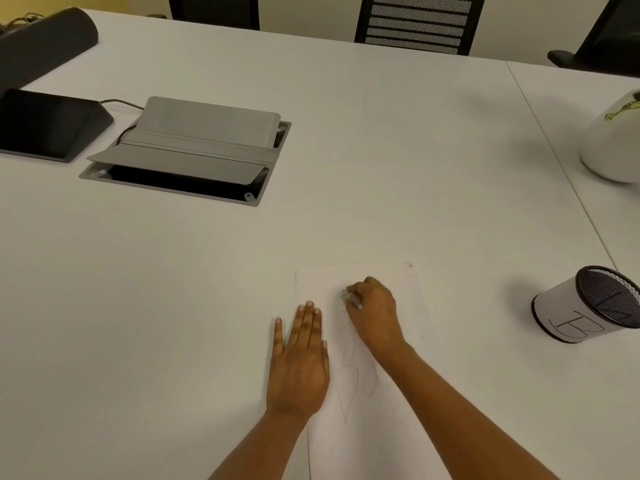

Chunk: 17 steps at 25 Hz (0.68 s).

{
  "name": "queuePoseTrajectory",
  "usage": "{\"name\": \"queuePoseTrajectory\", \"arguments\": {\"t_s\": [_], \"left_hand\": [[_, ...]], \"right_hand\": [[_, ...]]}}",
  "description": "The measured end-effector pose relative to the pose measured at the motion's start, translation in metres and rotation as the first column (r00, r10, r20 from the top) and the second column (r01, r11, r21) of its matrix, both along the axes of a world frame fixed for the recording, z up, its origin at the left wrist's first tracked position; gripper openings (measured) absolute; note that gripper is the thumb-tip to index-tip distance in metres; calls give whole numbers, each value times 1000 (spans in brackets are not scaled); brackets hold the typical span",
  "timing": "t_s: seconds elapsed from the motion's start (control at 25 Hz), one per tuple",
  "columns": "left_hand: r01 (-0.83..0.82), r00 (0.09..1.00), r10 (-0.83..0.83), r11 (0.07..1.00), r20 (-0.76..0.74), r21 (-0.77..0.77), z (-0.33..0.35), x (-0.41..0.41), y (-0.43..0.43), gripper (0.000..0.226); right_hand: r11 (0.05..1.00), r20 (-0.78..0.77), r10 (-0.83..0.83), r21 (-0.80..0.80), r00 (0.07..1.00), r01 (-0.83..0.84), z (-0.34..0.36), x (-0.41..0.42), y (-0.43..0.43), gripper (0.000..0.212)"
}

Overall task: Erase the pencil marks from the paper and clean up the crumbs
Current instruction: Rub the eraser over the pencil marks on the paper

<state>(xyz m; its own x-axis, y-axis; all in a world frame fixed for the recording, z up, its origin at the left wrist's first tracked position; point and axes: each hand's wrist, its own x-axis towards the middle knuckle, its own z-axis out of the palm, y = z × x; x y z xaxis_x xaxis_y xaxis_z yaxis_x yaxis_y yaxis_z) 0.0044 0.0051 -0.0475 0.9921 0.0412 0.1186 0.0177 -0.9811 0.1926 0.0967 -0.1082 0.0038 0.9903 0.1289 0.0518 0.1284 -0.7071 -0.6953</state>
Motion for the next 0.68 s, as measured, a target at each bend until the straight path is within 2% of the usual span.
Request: {"name": "queuePoseTrajectory", "arguments": {"t_s": [0.16, 0.24, 0.36, 0.44, 0.6, 0.68], "left_hand": [[3, 1000, -3, 1000, -6, 2, 0, 1, 0, 61], [-7, 1000, 7, 1000, 1, -5, 0, 1, 0, 60], [-7, 1000, 7, 1000, 4, -8, -1, 0, -1, 57], [-5, 1000, 5, 1000, 9, -4, -1, 0, -1, 54], [18, 1000, -18, 1000, -5, 25, -3, 1, 0, 53], [14, 1000, -13, 1000, -17, 21, -3, 1, 0, 55]], "right_hand": [[985, -9, 172, -10, 985, -173, -2, -56, 1, 16], [986, -28, 160, -33, 987, -161, -1, -49, -7, 16], [999, -19, 1, -45, 1000, -2, -1, -17, -20, 16], [998, -10, -42, -48, 999, 41, 0, -17, -17, 15], [990, -3, 137, -29, 991, -137, -3, -60, 3, 15], [989, 6, 141, -35, 990, -141, -6, -62, 2, 15]]}}
